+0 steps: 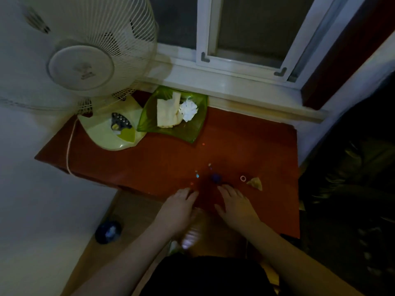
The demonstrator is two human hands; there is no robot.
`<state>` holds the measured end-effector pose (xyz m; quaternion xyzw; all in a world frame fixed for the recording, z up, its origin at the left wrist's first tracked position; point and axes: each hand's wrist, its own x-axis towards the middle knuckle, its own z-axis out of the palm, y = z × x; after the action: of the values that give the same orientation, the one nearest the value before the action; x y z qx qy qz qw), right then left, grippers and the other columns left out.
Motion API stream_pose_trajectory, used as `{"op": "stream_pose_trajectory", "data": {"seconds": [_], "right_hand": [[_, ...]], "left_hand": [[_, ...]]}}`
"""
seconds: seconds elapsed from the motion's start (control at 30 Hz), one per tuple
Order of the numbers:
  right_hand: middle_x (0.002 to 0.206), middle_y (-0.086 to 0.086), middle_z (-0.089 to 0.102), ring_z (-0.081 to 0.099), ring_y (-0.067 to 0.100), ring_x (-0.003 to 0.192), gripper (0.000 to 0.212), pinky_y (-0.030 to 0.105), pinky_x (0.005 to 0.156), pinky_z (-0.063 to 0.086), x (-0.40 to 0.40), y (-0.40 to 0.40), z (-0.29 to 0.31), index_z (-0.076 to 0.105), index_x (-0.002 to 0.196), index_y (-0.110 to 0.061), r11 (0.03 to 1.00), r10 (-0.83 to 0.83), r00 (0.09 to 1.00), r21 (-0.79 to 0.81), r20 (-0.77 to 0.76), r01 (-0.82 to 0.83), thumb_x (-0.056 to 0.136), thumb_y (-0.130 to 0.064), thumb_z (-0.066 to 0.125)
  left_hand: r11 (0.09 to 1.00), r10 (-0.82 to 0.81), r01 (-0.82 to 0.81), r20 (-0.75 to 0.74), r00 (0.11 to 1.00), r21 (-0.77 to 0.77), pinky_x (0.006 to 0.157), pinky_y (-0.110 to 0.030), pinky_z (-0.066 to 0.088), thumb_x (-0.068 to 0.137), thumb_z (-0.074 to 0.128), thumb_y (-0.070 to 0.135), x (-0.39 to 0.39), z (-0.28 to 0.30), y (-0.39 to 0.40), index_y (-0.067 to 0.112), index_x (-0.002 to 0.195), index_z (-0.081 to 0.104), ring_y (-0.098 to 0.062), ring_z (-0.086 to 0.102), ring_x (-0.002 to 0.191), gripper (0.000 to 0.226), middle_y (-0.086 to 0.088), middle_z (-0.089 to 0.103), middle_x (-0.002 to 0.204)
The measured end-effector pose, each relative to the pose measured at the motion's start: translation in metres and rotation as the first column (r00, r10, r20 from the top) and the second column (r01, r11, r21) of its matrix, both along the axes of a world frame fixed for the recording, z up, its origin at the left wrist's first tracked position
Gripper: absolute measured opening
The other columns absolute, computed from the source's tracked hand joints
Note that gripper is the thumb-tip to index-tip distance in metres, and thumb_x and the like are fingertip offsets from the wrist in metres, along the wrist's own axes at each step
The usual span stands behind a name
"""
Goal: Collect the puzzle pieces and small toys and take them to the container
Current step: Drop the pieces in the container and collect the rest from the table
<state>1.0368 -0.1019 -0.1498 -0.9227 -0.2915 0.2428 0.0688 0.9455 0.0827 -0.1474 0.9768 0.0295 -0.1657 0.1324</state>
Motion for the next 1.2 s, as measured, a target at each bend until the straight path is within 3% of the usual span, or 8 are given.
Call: {"op": "stream_pose_trajectory", "data": {"seconds": [0.2,0.47,0.6,0.87,1.03,1.2], "right_hand": [[0.157,0.001,0.020,0.022,0.022,0.143,0.062,0.042,0.114,0.026,0.009,0.031,-0.007,0.020,0.151,-0.020,0.997,-0.078,0.993,-0.027,-0.088,0.076,0.098,-0.046,0.037],[0.149,0.000,0.032,0.034,0.021,0.135,0.052,0.038,0.110,0.033,0.039,0.017,-0.017,0.030,0.146,-0.027,0.994,-0.101,0.991,0.043,-0.084,0.105,0.098,-0.041,0.041],[0.141,-0.001,0.039,0.042,0.019,0.128,0.048,0.035,0.104,0.038,0.059,0.008,-0.020,0.038,0.142,-0.025,0.993,-0.085,0.994,0.077,-0.062,0.089,0.097,-0.037,0.045],[0.136,0.002,0.044,0.044,0.022,0.124,0.047,0.038,0.099,0.041,0.086,-0.004,-0.033,0.044,0.138,-0.024,0.987,-0.122,0.989,0.093,-0.088,0.130,0.094,-0.036,0.050],[0.134,-0.004,0.046,0.046,0.019,0.123,0.041,0.036,0.093,0.033,0.098,-0.011,-0.034,0.046,0.134,-0.030,0.994,-0.093,0.996,0.058,-0.013,0.094,0.093,-0.036,0.049],[0.119,0.002,0.057,0.055,0.024,0.110,0.030,0.041,0.092,0.046,0.119,-0.027,-0.036,0.061,0.118,-0.024,0.975,-0.132,0.991,0.176,-0.035,0.136,0.089,-0.022,0.058]], "left_hand": [[0.991,-0.135,0.136,-0.099,0.986,0.008,0.108,-0.041,0.036,0.099,0.034,0.044,0.034,-0.012,0.024,0.019,0.150,0.021,-0.028,0.031,0.138,0.059,-0.010,0.024,0.155],[1.000,0.003,-0.004,-0.187,0.982,-0.005,0.091,-0.037,0.050,0.096,0.052,0.023,0.078,-0.039,0.028,0.024,0.151,0.014,-0.029,0.050,0.119,0.068,-0.010,0.018,0.152],[0.989,0.118,-0.132,-0.167,0.979,-0.074,0.080,-0.038,0.052,0.091,0.055,0.011,0.079,-0.050,0.030,0.026,0.147,0.024,-0.030,0.062,0.097,0.066,-0.010,0.028,0.143],[0.940,0.265,-0.294,-0.169,0.949,-0.173,0.090,-0.040,0.048,0.094,0.048,0.017,0.096,-0.059,0.024,0.022,0.139,0.039,-0.034,0.058,0.109,0.047,-0.011,0.047,0.132],[0.905,0.337,-0.352,-0.103,0.936,-0.240,0.086,-0.040,0.048,0.093,0.047,0.015,0.097,-0.060,0.012,0.020,0.127,0.049,-0.032,0.059,0.102,0.034,-0.010,0.052,0.121],[0.875,0.419,-0.404,-0.003,0.908,-0.267,0.080,-0.037,0.047,0.089,0.050,0.010,0.103,-0.060,0.003,0.014,0.115,0.056,-0.032,0.059,0.095,0.027,-0.010,0.056,0.111]]}}
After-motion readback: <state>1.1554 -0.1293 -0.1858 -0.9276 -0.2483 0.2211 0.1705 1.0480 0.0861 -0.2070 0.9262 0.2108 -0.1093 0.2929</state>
